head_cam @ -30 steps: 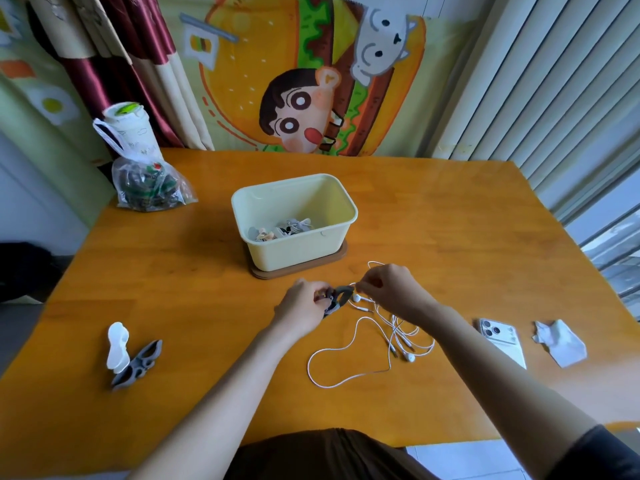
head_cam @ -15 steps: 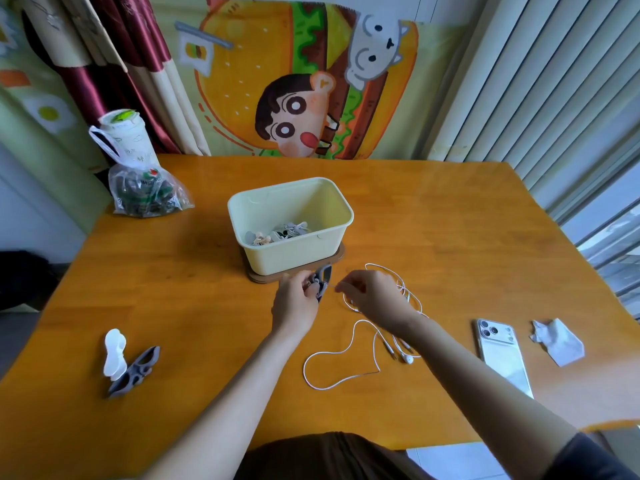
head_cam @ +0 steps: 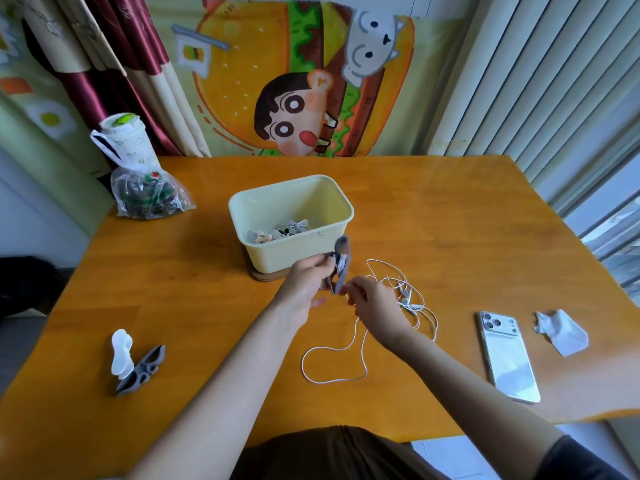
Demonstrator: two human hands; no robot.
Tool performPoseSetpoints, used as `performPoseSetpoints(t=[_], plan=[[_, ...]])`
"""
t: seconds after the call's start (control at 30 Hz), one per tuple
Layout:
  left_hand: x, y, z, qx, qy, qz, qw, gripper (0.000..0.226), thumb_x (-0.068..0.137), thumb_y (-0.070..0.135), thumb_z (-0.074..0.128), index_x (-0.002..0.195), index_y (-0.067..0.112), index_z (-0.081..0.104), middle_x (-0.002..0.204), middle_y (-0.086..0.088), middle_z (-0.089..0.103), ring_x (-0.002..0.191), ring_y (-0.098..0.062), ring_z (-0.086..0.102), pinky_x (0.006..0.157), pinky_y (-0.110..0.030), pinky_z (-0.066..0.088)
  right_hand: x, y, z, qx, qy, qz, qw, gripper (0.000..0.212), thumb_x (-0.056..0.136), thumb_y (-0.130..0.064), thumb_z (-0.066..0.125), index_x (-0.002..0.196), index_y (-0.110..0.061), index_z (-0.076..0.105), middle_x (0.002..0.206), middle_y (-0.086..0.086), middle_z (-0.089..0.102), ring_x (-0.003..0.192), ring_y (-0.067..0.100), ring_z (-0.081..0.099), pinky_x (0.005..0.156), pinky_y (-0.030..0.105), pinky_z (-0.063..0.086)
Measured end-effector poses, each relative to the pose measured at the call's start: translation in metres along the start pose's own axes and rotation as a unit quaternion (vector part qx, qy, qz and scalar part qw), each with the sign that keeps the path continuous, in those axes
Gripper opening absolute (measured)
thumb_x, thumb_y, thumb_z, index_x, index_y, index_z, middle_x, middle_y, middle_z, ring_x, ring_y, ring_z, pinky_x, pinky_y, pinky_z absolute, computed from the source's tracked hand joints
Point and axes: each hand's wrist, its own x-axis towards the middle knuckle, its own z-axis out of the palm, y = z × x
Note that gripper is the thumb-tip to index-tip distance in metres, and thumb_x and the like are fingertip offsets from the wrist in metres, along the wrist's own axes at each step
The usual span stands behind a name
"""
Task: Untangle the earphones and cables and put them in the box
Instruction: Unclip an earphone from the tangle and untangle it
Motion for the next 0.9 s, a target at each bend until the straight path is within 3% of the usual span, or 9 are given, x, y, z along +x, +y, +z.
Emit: performPoseSetpoints(t=[0.07, 0.1, 0.17, 0.3, 0.4, 0.5, 0.67, 0.8, 0.9], plan=[[-0.004, 0.003, -0.003, 0.092, -0.071, 0.010, 0.993, 0.019, 0.099, 0.022, 0.049, 0.108, 0.028, 0.065, 0.096, 0.004, 0.066, 0.085, -0.010, 0.055, 0.087, -0.032, 0.044, 0.006, 0.007, -0.009, -0.024, 0.000, 0.014, 1.000, 0.023, 0.097, -0.012, 0.047, 0.083, -0.009, 0.065, 0.073, 0.003, 0.059, 0.058, 0.003, 0.048, 0.053, 0.011, 0.036], [-0.006, 0.003, -0.005, 0.139, -0.094, 0.025, 0.986, 0.023, 0.099, 0.020, 0.049, 0.116, 0.025, 0.063, 0.101, 0.004, 0.065, 0.086, -0.006, 0.055, 0.080, -0.020, 0.045, 0.008, 0.011, -0.013, -0.034, -0.009, 0.019, 0.999, 0.024, 0.096, -0.011, 0.047, 0.082, -0.008, 0.065, 0.074, 0.005, 0.060, 0.060, 0.011, 0.051, 0.053, 0.016, 0.034], [-0.006, 0.001, -0.010, 0.228, -0.118, 0.068, 0.964, 0.028, 0.098, 0.011, 0.050, 0.122, 0.022, 0.059, 0.098, 0.003, 0.061, 0.082, 0.000, 0.052, 0.067, -0.006, 0.042, 0.012, 0.016, -0.021, -0.054, -0.043, 0.031, 0.997, 0.024, 0.096, -0.009, 0.046, 0.082, -0.006, 0.066, 0.076, 0.005, 0.061, 0.067, 0.020, 0.053, 0.054, 0.022, 0.031], [0.000, -0.014, -0.018, 0.403, -0.108, 0.102, 0.903, 0.024, 0.095, 0.012, 0.053, 0.113, 0.020, 0.068, 0.092, -0.005, 0.053, 0.090, -0.019, 0.051, 0.080, -0.031, 0.040, 0.019, 0.014, -0.032, -0.082, -0.137, 0.055, 0.986, 0.035, 0.097, -0.019, 0.047, 0.063, -0.019, 0.054, 0.060, -0.003, 0.051, 0.057, 0.014, 0.044, 0.054, 0.026, 0.032], [0.009, -0.027, -0.025, 0.460, -0.051, 0.090, 0.882, 0.024, 0.095, 0.016, 0.053, 0.112, 0.025, 0.068, 0.085, 0.009, 0.048, 0.089, -0.020, 0.052, 0.087, -0.040, 0.044, 0.025, 0.008, -0.039, -0.065, -0.159, 0.076, 0.982, 0.027, 0.097, -0.023, 0.048, 0.082, -0.014, 0.068, 0.067, -0.002, 0.055, 0.059, 0.014, 0.047, 0.057, 0.026, 0.037], [0.011, -0.035, -0.027, 0.448, -0.024, 0.078, 0.890, 0.024, 0.096, 0.018, 0.053, 0.114, 0.027, 0.065, 0.094, 0.001, 0.046, 0.084, -0.017, 0.048, 0.084, -0.038, 0.045, 0.023, 0.000, -0.041, -0.063, -0.160, 0.080, 0.982, 0.028, 0.098, -0.024, 0.048, 0.095, -0.009, 0.071, 0.067, -0.009, 0.054, 0.060, 0.010, 0.048, 0.055, 0.021, 0.038], [0.009, -0.042, -0.022, 0.337, -0.011, 0.068, 0.939, 0.026, 0.096, 0.009, 0.052, 0.118, 0.019, 0.064, 0.112, -0.015, 0.055, 0.104, -0.024, 0.054, 0.083, -0.029, 0.043, 0.020, -0.002, -0.037, -0.058, -0.133, 0.093, 0.985, 0.028, 0.099, -0.023, 0.045, 0.094, -0.008, 0.068, 0.080, 0.002, 0.060, 0.062, 0.010, 0.052, 0.057, 0.019, 0.042], [0.006, -0.043, -0.024, 0.282, -0.004, 0.061, 0.958, 0.028, 0.096, 0.006, 0.051, 0.121, 0.015, 0.062, 0.105, -0.007, 0.052, 0.098, -0.018, 0.052, 0.074, -0.022, 0.040, 0.018, -0.005, -0.037, -0.071, -0.117, 0.083, 0.987, 0.028, 0.099, -0.021, 0.043, 0.094, -0.008, 0.067, 0.073, -0.001, 0.057, 0.057, 0.007, 0.050, 0.051, 0.015, 0.039], [0.007, -0.044, -0.024, 0.278, 0.011, 0.071, 0.958, 0.028, 0.096, 0.005, 0.050, 0.121, 0.014, 0.062, 0.099, -0.002, 0.052, 0.098, -0.017, 0.050, 0.078, -0.023, 0.039, 0.018, -0.007, -0.034, -0.077, -0.095, 0.079, 0.989, 0.028, 0.100, -0.019, 0.042, 0.091, -0.008, 0.066, 0.070, -0.001, 0.056, 0.056, 0.009, 0.050, 0.052, 0.017, 0.040]])
